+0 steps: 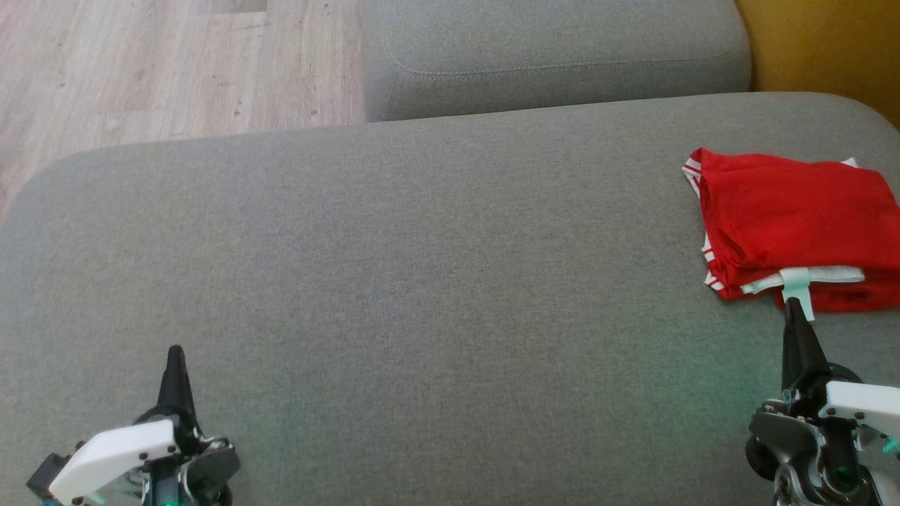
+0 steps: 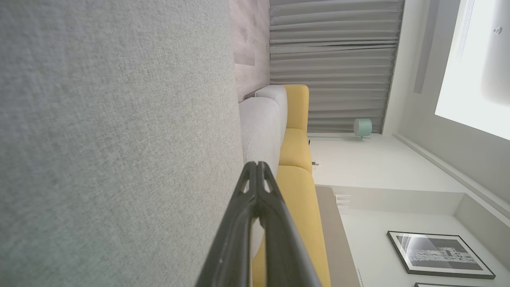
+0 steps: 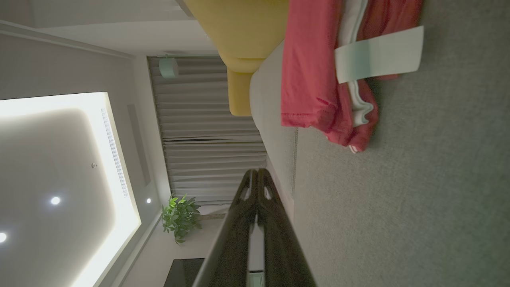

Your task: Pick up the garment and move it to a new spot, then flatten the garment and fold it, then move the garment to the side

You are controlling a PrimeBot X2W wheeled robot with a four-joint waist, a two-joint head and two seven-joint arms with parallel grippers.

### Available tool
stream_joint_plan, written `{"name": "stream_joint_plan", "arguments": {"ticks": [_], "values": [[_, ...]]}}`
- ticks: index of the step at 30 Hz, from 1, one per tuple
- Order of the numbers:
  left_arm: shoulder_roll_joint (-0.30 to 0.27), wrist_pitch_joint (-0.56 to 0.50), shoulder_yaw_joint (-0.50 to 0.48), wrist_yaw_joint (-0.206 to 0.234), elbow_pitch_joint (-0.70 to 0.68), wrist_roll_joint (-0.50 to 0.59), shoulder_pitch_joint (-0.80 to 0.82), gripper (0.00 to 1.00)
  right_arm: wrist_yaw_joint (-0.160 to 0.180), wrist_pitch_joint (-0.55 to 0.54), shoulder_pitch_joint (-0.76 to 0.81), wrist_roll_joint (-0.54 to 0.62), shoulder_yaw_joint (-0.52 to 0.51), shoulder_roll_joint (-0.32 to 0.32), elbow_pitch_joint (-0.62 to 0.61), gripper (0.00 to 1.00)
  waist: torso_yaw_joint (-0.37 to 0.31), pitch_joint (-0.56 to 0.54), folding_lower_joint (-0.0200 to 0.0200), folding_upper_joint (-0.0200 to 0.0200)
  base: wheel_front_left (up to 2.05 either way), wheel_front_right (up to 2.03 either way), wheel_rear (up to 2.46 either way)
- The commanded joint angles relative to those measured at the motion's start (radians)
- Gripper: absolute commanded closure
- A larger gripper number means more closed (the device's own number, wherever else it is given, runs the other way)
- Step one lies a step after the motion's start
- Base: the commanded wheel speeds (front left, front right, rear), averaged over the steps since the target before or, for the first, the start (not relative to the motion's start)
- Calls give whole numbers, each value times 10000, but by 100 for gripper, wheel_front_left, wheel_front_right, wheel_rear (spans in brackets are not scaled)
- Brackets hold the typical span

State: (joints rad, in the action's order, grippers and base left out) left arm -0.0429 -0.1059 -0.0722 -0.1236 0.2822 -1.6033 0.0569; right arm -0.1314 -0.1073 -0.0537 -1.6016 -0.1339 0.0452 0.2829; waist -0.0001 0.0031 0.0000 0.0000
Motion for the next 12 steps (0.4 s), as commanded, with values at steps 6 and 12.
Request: {"name": "stream_joint_plan", "arguments": {"ticks": [6,12], "values": [[-74,-71,-413,-71,-367,-55,512,100,7,-60,-542,-70,201,51,-381,100,1,0,0,0,0,0,0],[-74,-71,-413,-71,-368,-55,512,100,7,-59,-542,-70,201,51,-381,100,1,0,0,0,0,0,0]]}}
